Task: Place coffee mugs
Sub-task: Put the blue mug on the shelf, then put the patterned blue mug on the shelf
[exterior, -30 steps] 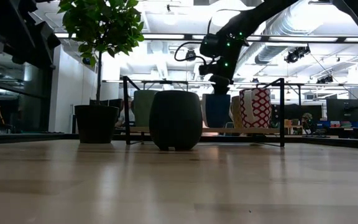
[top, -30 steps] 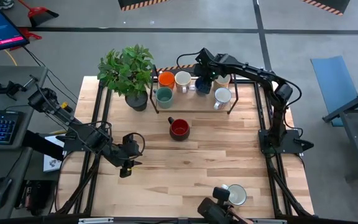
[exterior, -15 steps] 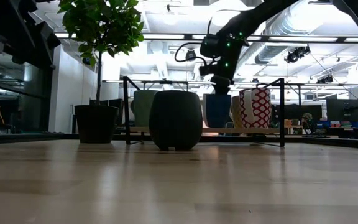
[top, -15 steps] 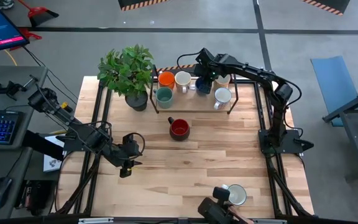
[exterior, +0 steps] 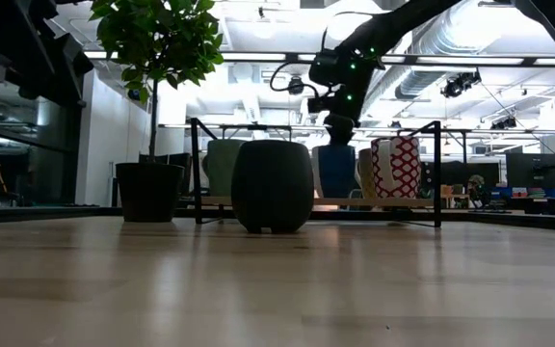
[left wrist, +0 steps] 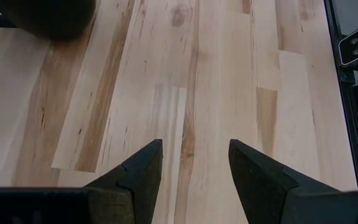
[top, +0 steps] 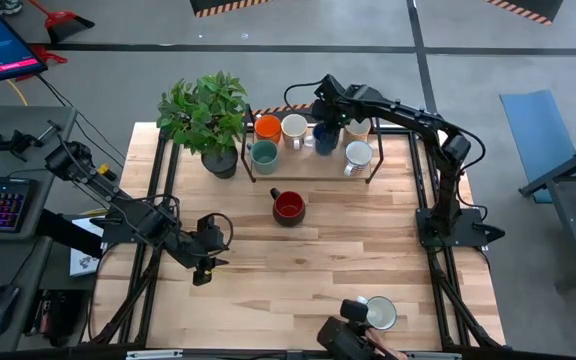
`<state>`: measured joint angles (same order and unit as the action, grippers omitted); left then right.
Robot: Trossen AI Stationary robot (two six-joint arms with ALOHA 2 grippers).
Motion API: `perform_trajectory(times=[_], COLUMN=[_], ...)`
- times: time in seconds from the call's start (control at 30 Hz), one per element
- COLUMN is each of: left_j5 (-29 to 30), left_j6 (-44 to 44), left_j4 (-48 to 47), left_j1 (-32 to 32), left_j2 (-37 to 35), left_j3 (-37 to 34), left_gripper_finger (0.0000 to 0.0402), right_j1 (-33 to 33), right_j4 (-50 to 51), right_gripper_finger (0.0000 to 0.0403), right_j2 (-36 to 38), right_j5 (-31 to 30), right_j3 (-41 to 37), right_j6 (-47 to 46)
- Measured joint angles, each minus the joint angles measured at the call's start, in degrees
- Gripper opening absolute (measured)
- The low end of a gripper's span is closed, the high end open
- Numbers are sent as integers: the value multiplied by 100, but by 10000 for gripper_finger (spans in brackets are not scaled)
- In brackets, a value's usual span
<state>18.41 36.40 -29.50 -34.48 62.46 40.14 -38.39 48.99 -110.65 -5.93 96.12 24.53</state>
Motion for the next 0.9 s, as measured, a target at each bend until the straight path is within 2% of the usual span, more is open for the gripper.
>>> perform_trajectory(times=[0.53,0.7,0.8,0.9], left_j5=[4,5,10,17], left_j6=[-56,-55,-55,-57], left_j4=[0,0,0,0], left_j1=[0,0,0,0], left_j2=[2,2,2,2], left_j3=[0,0,0,0], left_gripper_finger=[172,172,172,172], right_j1=[56,199,311,470], right_j4=[916,1912,2890,3899], right_gripper_finger=[74,74,74,73], right_j2=[0,0,2,4], right_j5=[63,98,554,1489], right_j3=[896,1363,1637,1769], right_j6=[-431,-1092,-1766,-2355])
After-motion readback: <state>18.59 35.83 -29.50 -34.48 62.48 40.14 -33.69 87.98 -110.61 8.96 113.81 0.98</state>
